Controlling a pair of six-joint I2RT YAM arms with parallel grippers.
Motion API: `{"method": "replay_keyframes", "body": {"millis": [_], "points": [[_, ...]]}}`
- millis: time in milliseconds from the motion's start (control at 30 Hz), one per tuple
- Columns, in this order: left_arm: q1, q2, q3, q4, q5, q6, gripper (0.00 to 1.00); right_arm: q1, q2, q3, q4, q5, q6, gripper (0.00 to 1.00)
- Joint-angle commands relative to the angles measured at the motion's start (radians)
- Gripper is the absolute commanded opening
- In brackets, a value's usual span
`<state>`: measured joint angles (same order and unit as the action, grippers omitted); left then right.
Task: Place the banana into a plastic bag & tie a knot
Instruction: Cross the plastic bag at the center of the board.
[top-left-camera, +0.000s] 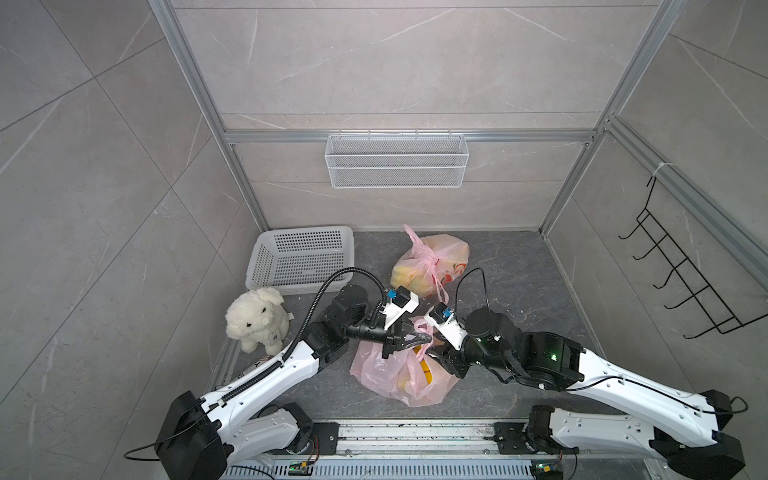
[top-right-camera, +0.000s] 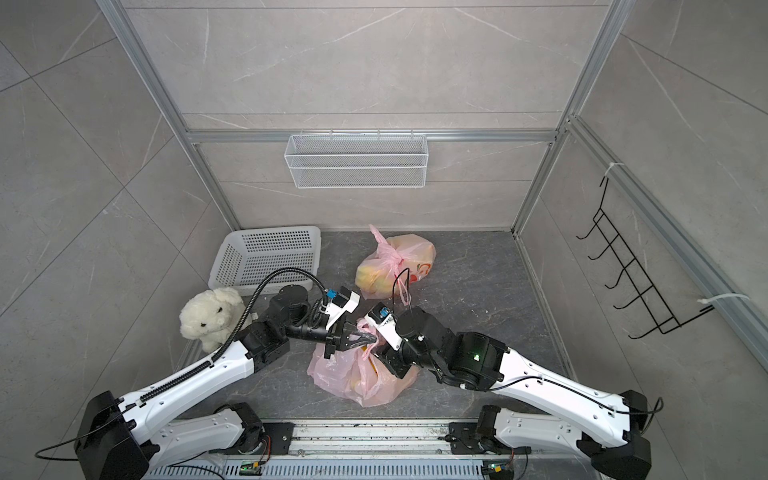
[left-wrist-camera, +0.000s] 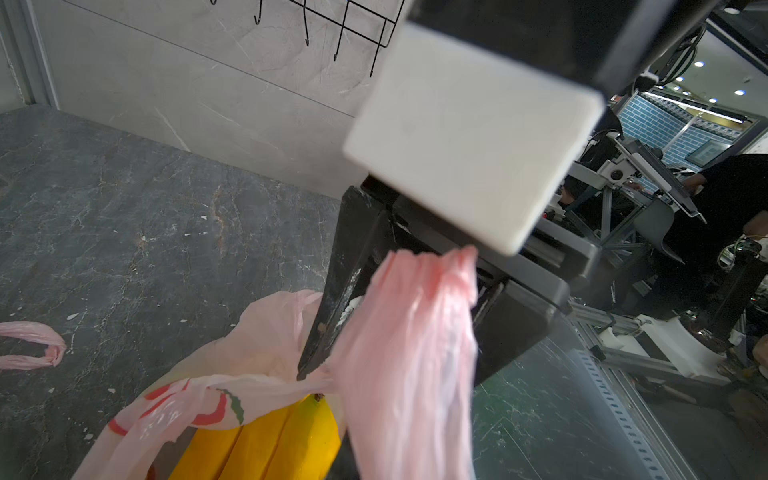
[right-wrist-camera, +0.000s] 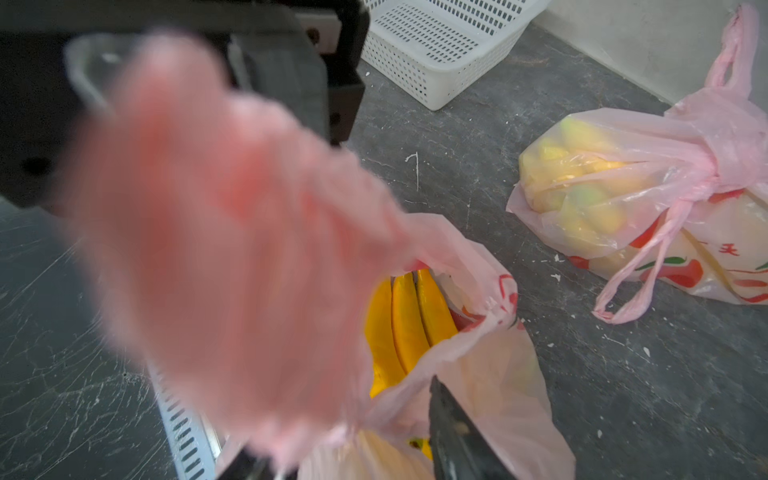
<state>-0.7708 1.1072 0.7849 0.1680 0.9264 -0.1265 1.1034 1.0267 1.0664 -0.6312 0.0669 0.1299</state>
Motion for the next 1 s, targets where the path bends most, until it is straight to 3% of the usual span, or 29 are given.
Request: {"method": "replay_keyframes", "body": {"millis": [0,333,467,800,967], "points": [[-0.011,0.008,0.017,0.053,0.062,0.012,0.0,0.006,0.003,0.032,0.056,-0.007,0.005,0.51],[-0.024,0.01,0.019,0.057,0.058,0.019,0.0,0.006,0.036,0.029,0.083,-0.039,0.019,0.5],[-0.027,0.005,0.017,0.058,0.049,0.025,0.0,0.008,0.033,0.018,0.101,-0.049,0.03,0.45],[-0.026,-0.023,-0.001,0.042,-0.003,0.054,0.0,0.006,-0.011,-0.008,0.087,-0.12,0.037,0.49],[-0.027,-0.026,-0.002,0.042,-0.007,0.058,0.0,0.006,-0.019,-0.013,0.074,-0.125,0.042,0.43]]}}
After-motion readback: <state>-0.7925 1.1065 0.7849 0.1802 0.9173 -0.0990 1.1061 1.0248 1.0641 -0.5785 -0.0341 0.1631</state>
